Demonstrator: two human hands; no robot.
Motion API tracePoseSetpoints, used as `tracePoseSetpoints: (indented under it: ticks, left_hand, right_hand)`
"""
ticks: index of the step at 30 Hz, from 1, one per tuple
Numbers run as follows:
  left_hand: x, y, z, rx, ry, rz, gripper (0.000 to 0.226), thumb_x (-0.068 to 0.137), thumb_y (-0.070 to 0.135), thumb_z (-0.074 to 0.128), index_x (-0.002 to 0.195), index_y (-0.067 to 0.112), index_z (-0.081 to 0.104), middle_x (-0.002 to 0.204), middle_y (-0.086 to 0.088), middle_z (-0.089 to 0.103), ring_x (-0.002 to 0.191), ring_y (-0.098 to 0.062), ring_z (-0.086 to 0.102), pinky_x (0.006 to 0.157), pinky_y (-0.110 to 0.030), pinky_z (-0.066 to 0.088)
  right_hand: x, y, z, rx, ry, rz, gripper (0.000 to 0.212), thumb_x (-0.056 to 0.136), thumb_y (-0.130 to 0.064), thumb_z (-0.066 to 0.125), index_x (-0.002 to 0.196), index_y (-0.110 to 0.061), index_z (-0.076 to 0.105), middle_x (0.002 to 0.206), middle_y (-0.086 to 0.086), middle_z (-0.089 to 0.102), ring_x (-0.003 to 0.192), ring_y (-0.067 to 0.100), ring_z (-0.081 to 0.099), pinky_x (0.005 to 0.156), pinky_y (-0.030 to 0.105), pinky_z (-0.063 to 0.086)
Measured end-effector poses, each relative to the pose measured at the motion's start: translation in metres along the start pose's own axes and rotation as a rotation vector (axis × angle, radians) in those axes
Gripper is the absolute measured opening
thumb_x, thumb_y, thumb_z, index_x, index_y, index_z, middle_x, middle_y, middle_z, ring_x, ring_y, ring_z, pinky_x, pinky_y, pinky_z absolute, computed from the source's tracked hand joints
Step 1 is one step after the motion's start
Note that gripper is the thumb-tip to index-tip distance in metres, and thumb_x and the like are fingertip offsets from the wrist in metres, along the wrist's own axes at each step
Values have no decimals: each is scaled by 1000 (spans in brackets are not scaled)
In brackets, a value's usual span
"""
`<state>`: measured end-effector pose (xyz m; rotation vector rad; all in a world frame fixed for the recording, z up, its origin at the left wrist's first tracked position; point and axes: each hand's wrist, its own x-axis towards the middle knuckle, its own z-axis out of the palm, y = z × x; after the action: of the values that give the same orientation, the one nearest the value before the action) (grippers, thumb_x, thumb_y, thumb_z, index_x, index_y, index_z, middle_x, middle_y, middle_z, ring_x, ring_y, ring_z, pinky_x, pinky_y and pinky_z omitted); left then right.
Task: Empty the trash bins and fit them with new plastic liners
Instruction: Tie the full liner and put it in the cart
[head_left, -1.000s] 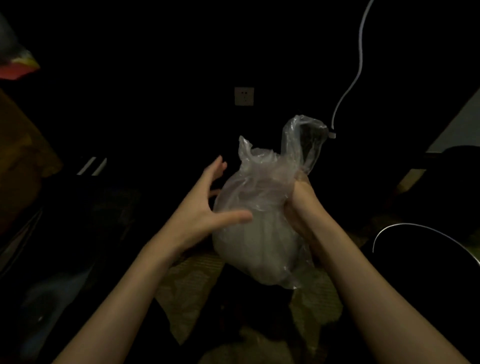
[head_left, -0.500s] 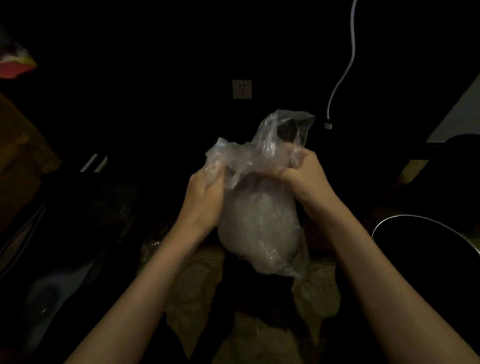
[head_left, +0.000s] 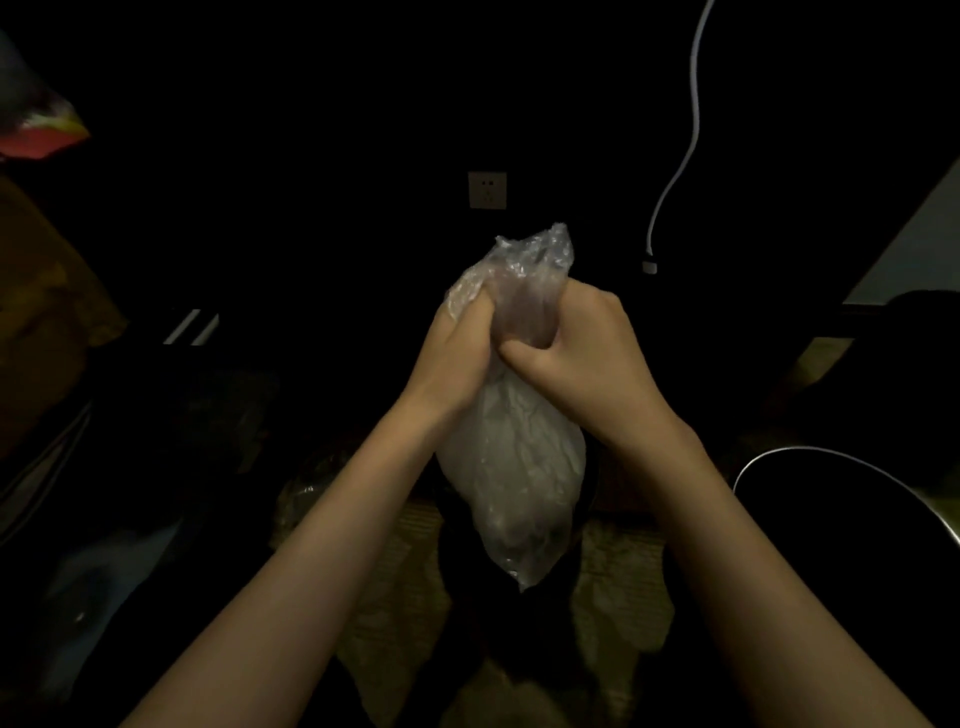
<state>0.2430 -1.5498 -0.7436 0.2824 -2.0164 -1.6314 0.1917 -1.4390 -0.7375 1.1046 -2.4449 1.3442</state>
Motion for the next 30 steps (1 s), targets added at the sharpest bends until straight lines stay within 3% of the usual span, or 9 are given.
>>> tracePoseSetpoints:
  ticks: [5, 8, 10, 13, 17, 19, 23, 26, 30]
  left_hand:
    - [4, -2, 0, 88, -49, 35, 24, 94, -10, 47, 118, -9, 52, 105, -11, 60, 97, -13, 60, 86, -22, 48]
    - [4, -7, -1, 153, -17, 42, 22, 93, -10, 49, 113, -7, 57, 106, -24, 62, 96, -24, 62, 82, -30, 50]
    - [8, -6, 0, 147, 63, 8, 14, 94, -8, 46, 101, -10, 59, 98, -32, 60, 85, -26, 59, 74, -31, 46]
    - [15, 0, -3, -89, 226, -182, 20, 97, -4, 43, 93, 3, 62, 85, -15, 64, 77, -21, 61, 70, -28, 47]
    - [19, 14, -15, -335, 220, -359, 24, 98, 7, 51, 115, -5, 62, 81, -11, 64, 70, -19, 63, 60, -25, 52]
    - [19, 21, -14, -369, 184, -379, 24, 99, 9, 51, 116, -5, 60, 89, -17, 59, 78, -25, 59, 69, -31, 50]
    - [22, 34, -7, -280, 45, -363, 18, 100, 3, 44, 105, 0, 61, 92, -13, 61, 81, -20, 61, 73, -27, 50]
    - [27, 38, -17, -291, -61, -338, 29, 96, 5, 49, 120, -7, 57, 106, -20, 60, 101, -31, 60, 83, -35, 51]
    - [19, 21, -44, -43, -260, -197, 40, 86, 27, 64, 123, 13, 57, 112, 7, 67, 106, -5, 62, 89, -17, 47]
  right_hand:
    - [-1, 9, -3, 705, -72, 111, 48, 84, 13, 65, 127, -1, 52, 105, 4, 66, 95, 3, 67, 83, 20, 54]
    - [-2, 14, -2, 851, -110, 104, 50, 90, 11, 57, 135, -6, 45, 111, 3, 65, 101, 7, 67, 84, 21, 53]
    - [-2, 19, 2, 964, 40, 201, 45, 95, 0, 57, 138, -6, 44, 109, 1, 70, 99, 17, 71, 81, 26, 56]
    - [-6, 39, 6, 791, 140, 292, 70, 87, -32, 72, 145, -13, 37, 123, 1, 65, 107, 16, 68, 89, 28, 55]
    - [-17, 56, 29, 187, -354, 244, 135, 48, -72, 82, 156, -35, 11, 163, -7, 18, 148, 11, 20, 119, 35, 25]
    - [-22, 53, 52, 60, -443, 168, 125, 58, -65, 84, 156, -33, 15, 163, -6, 19, 150, 14, 19, 120, 42, 26]
    - [-17, 60, 75, 369, -191, 287, 27, 93, -6, 64, 117, 7, 64, 118, 23, 66, 111, 31, 64, 100, 49, 49]
    - [-7, 57, 70, 629, -43, 425, 17, 95, 7, 54, 104, 10, 68, 104, 21, 66, 81, 3, 68, 83, 15, 52]
    - [-2, 59, 61, 827, -78, 544, 19, 97, -12, 58, 92, -18, 76, 104, 7, 74, 96, 17, 70, 90, 33, 54]
